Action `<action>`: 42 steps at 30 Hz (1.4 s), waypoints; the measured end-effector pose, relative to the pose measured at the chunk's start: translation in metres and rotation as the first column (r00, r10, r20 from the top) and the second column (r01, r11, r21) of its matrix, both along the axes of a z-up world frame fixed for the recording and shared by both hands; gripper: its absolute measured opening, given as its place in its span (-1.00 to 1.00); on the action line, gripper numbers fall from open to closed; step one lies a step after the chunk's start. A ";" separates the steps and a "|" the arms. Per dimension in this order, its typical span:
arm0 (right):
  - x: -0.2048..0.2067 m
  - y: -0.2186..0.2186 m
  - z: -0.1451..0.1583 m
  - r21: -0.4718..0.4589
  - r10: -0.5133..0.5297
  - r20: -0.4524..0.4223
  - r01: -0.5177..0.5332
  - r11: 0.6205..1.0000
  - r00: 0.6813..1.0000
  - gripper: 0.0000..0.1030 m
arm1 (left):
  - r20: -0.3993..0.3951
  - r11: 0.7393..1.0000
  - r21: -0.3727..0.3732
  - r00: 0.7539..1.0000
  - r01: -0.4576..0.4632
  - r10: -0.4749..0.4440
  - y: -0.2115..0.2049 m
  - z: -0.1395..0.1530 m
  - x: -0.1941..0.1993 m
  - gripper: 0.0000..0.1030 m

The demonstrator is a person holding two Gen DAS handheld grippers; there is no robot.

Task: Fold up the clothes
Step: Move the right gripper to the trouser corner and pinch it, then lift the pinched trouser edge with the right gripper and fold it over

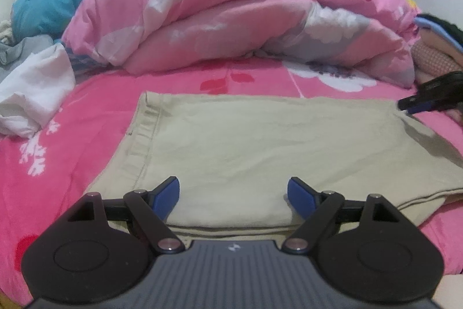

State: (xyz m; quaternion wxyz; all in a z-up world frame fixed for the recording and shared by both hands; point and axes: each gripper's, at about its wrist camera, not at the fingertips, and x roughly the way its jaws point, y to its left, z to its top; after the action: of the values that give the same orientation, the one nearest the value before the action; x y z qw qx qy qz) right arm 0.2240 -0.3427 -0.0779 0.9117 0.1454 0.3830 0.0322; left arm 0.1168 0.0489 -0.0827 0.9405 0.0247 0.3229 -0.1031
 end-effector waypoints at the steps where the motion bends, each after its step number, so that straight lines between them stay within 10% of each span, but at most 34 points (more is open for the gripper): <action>1: -0.014 -0.009 0.005 0.054 -0.025 0.015 0.024 0.998 1.000 -0.25 | 0.024 1.000 -0.007 1.000 0.006 -0.005 0.002 0.002 -0.003 0.61; 3: -0.045 -0.030 0.008 0.183 -0.096 0.012 0.092 0.979 0.995 0.07 | 0.081 0.999 -0.021 0.996 0.027 -0.025 0.004 0.009 -0.009 0.61; 7: -0.121 -0.068 -0.017 0.449 -0.205 -0.105 0.231 0.863 0.973 0.10 | 0.113 0.998 -0.002 0.992 0.060 -0.059 -0.005 0.013 -0.007 0.62; 16: -0.166 -0.053 -0.046 0.593 -0.140 -0.094 0.168 0.788 0.986 0.34 | 0.027 0.997 0.054 0.998 0.048 -0.050 -0.015 -0.015 0.011 0.62; 19: -0.140 -0.047 -0.045 0.568 -0.094 -0.075 0.120 0.814 0.993 0.17 | 0.025 0.998 0.044 0.999 0.047 -0.048 -0.013 -0.016 0.011 0.63; 21: -0.127 -0.044 -0.041 0.516 -0.079 -0.086 0.113 0.849 0.993 -0.58 | 0.033 0.998 0.045 0.998 0.048 -0.050 -0.012 -0.018 0.010 0.63; 23: -0.125 -0.043 -0.035 0.506 -0.079 -0.080 0.109 0.855 0.994 -0.76 | 0.044 0.998 0.042 0.998 0.052 -0.054 -0.012 -0.019 0.009 0.63; 34: -0.103 0.020 0.081 0.250 0.059 0.098 -0.082 0.965 0.993 -0.82 | 0.097 0.997 0.002 0.993 0.074 -0.074 -0.004 -0.025 0.002 0.63; 42: -0.080 0.114 0.144 0.093 0.258 0.145 -0.273 0.957 0.955 -0.83 | 0.117 0.995 -0.042 0.989 0.093 -0.088 0.006 -0.027 0.000 0.63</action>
State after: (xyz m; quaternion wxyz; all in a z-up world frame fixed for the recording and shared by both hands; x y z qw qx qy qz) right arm 0.1440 -0.2291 0.0664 0.9126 0.1412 0.3357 0.1857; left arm 0.1173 0.0546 -0.1102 0.9523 0.0227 0.2639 -0.1518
